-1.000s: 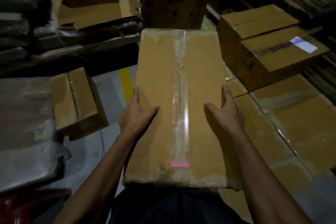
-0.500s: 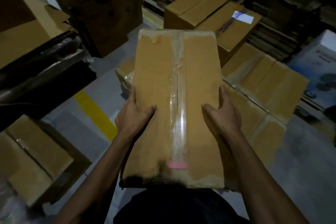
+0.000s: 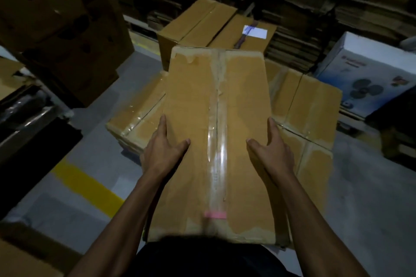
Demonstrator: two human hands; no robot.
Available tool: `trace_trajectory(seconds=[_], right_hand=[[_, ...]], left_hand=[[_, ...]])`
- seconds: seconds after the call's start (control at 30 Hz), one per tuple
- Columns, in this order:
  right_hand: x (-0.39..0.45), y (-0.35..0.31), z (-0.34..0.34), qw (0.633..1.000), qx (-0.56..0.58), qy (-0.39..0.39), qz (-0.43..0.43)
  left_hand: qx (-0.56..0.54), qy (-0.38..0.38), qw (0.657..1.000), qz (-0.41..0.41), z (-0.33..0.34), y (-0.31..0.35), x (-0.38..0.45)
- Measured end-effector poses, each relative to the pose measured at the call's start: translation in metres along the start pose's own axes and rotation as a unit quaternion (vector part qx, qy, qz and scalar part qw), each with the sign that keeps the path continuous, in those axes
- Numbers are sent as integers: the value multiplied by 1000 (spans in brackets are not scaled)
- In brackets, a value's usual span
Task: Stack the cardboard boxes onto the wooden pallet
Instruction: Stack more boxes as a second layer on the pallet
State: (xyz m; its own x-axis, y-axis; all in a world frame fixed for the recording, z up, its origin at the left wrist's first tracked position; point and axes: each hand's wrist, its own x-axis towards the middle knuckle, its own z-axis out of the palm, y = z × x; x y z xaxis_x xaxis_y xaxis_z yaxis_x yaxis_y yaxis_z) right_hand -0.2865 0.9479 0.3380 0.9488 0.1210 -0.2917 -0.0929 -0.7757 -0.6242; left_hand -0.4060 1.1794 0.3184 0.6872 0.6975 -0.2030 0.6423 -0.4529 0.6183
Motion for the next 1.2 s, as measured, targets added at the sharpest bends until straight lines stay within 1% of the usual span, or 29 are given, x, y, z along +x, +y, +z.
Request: trace_trajectory(seconds=[0.1,0.23,0.37,0.53,0.67,0.93,1.2], right_hand=[[1,1,-5,999,11,34,21],[-5,2,0,995,25,72,68],[-17,-3,12,987,36,100,118],[-40,-14,33,977,50,137,155],[-47,-22,40,969,56,169,169],[-57,-28,43,953,79,208,208],[-51,-32,40,949,81,231,196]], left_hand=[[1,-21,999,39,3,11,20],[7,-63,996,66,8,20,37],[27,-102,990,91,6,16,56],[42,-140,980,139,-1,7,74],[34,-150,973,170,-5,8,85],[25,-170,962,211,-7,23,96],[20,-166,959,231,-5,31,106]])
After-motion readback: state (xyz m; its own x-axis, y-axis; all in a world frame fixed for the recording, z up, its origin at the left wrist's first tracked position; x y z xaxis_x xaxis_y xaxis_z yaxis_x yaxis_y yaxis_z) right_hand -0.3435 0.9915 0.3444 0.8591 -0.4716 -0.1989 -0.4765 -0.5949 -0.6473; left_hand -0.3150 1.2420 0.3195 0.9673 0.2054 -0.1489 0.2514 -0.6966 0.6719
